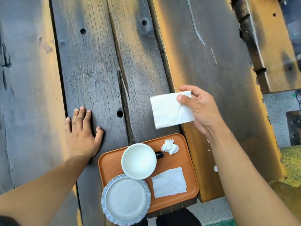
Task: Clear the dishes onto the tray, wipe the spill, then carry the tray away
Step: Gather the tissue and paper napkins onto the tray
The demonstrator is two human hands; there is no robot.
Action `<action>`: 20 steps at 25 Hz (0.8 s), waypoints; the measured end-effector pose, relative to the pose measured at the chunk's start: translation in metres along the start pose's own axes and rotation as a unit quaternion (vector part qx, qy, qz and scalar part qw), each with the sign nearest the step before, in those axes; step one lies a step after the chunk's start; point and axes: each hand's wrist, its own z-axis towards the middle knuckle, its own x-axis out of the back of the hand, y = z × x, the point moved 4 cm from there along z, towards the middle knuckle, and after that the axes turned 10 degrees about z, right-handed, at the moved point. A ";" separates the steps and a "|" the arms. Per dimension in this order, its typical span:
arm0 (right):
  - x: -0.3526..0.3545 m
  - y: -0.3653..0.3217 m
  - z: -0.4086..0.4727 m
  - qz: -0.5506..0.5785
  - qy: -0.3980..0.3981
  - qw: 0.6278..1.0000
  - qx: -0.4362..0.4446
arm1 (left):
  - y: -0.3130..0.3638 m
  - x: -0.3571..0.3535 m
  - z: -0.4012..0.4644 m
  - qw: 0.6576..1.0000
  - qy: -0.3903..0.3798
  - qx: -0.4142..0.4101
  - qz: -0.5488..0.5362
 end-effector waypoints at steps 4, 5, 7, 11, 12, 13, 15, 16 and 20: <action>0.009 0.034 -0.039 0.032 0.010 0.998 -0.047 | -0.001 0.000 0.004 1.000 0.001 -0.002 -0.018; 0.013 0.046 -0.049 0.035 0.015 0.998 -0.051 | -0.002 -0.001 0.003 1.000 0.000 -0.001 -0.022; 0.027 0.071 -0.071 0.033 0.043 0.997 -0.051 | -0.003 -0.002 0.000 1.000 0.002 0.000 -0.031; 0.068 0.113 -0.102 0.003 0.140 0.989 -0.045 | -0.003 -0.001 0.001 0.999 0.006 0.002 -0.049; 0.077 0.121 -0.107 -0.004 0.158 0.986 -0.047 | -0.004 0.000 0.000 0.999 0.006 0.003 -0.050; 0.083 0.128 -0.111 -0.007 0.167 0.985 -0.049 | -0.005 -0.001 -0.001 0.999 0.005 0.005 -0.049; 0.089 0.136 -0.118 -0.011 0.166 0.985 -0.052 | -0.005 -0.001 -0.003 0.999 0.002 0.006 -0.051; 0.091 0.139 -0.120 -0.016 0.160 0.986 -0.052 | -0.005 -0.001 -0.003 0.999 0.001 0.005 -0.053; 0.098 0.139 -0.125 -0.029 0.154 0.987 -0.026 | -0.005 0.000 -0.003 0.999 0.006 0.005 -0.053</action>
